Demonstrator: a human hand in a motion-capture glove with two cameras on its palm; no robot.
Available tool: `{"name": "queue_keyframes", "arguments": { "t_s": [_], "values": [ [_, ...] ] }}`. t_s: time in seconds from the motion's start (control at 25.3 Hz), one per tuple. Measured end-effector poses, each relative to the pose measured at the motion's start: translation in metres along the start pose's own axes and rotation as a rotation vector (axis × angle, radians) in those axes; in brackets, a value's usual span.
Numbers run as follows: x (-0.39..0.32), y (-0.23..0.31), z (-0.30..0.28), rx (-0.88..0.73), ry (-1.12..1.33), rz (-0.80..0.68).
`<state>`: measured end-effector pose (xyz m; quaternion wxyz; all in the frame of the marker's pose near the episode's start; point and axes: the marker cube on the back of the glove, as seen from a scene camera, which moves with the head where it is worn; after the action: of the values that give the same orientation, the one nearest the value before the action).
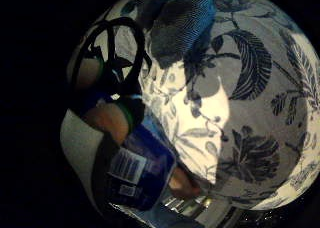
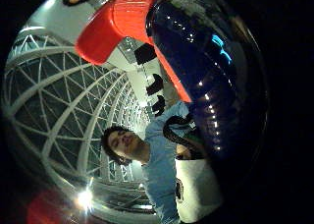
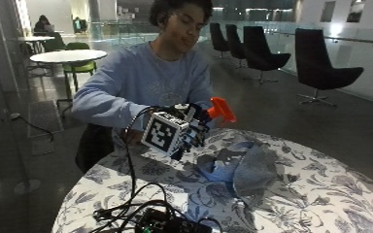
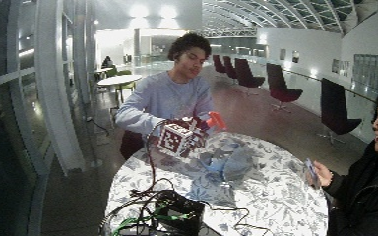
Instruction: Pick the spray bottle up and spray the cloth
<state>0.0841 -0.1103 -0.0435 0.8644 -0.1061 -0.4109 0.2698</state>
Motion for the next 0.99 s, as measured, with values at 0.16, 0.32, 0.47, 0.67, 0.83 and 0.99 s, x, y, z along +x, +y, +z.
{"name": "queue_keyframes", "arguments": {
  "t_s": [0.16, 0.32, 0.47, 0.67, 0.83, 0.99],
  "values": [
    [0.002, 0.001, 0.005, -0.014, 0.009, 0.023],
    [0.003, -0.002, 0.007, 0.001, 0.018, 0.044],
    [0.004, -0.001, 0.010, -0.005, 0.023, 0.050],
    [0.005, -0.004, 0.012, -0.003, 0.017, 0.057],
    [0.006, -0.006, 0.016, 0.003, 0.017, 0.052],
    [0.002, -0.007, 0.019, 0.016, 0.008, 0.008]
  ]
}}
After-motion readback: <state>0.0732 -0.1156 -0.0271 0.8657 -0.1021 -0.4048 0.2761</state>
